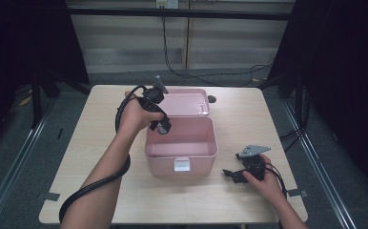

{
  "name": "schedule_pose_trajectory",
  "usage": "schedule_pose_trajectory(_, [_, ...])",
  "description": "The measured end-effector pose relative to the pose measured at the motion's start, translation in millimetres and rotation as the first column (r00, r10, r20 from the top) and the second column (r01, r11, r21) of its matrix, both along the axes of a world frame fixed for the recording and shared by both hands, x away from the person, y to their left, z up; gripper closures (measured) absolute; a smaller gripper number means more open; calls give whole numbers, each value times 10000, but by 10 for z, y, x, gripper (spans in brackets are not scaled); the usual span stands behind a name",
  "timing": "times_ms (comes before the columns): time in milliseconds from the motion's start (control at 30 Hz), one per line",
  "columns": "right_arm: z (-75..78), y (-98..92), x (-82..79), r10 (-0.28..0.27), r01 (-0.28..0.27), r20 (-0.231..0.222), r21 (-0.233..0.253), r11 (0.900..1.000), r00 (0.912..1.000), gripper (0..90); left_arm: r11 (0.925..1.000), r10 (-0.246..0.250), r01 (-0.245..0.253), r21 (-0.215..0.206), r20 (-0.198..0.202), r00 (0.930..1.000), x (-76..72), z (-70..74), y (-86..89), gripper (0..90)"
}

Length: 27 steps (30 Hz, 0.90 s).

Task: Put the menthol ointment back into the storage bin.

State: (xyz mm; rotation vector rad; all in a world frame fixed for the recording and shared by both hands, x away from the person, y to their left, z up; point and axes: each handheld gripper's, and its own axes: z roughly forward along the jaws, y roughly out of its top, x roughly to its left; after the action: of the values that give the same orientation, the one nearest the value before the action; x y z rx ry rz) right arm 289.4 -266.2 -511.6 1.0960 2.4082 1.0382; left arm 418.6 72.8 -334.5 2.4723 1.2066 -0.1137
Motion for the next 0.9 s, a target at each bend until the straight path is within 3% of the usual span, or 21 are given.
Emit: schedule_pose_trajectory(900, [0,0,0,6,-6,3,1,10000,10000,125,9989,466,-466,24,-27,9989,98,-312,-191,503])
